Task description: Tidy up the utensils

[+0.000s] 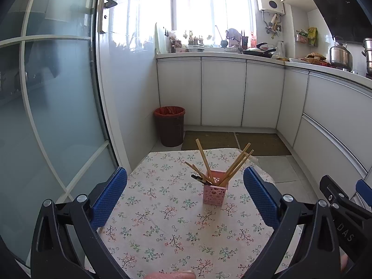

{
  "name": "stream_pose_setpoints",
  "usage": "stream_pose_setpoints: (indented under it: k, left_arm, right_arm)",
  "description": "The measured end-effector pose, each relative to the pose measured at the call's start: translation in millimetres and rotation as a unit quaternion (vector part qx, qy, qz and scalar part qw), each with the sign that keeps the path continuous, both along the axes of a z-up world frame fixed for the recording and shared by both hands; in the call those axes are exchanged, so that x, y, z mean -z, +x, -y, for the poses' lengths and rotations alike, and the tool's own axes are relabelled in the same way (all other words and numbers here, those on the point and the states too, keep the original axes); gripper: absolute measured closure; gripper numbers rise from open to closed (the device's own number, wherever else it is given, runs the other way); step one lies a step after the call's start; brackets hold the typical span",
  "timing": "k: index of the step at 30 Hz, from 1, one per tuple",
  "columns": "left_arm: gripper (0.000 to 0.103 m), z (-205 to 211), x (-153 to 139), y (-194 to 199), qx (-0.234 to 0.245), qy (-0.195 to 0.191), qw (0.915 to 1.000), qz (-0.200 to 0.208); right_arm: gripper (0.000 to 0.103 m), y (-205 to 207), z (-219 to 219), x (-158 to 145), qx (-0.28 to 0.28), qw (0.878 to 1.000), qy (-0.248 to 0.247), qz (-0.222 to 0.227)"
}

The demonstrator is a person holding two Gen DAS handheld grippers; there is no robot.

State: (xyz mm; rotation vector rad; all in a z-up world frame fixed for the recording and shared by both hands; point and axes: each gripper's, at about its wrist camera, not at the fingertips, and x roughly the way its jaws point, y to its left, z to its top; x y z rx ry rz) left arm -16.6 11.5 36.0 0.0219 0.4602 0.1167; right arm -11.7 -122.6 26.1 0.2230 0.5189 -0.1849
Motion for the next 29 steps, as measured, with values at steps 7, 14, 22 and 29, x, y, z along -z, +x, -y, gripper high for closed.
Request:
stream_pose_setpoints:
  k: [7,14,22,29]
  left_arm:
    - [0.007,-0.5,2.2,2.8,-0.003,-0.001,1.0,-0.009]
    - [0.009,4.5,3.5,3.5,-0.007,0.022,0.9997,-0.007]
    - [0.026,3.5,0.9,1.4,-0.003,0.022,0.9997,0.009]
    - [0.007,-0.4,-1.9,-1.4,-0.006,0.004,0.9999,0.009]
  right_arm:
    - [0.007,0.1,-0.3,1.6,-0.001,1.0,0.002,-0.003]
    - [0.007,2.1,1.5,3.7,0.0,1.0,0.008,-0.008]
    - [0.007,1.2,2.6,3.3,0.0,1.0,0.008,-0.006]
    - [0.007,0.2,2.7,4.6,0.002,1.0,0.01,-0.005]
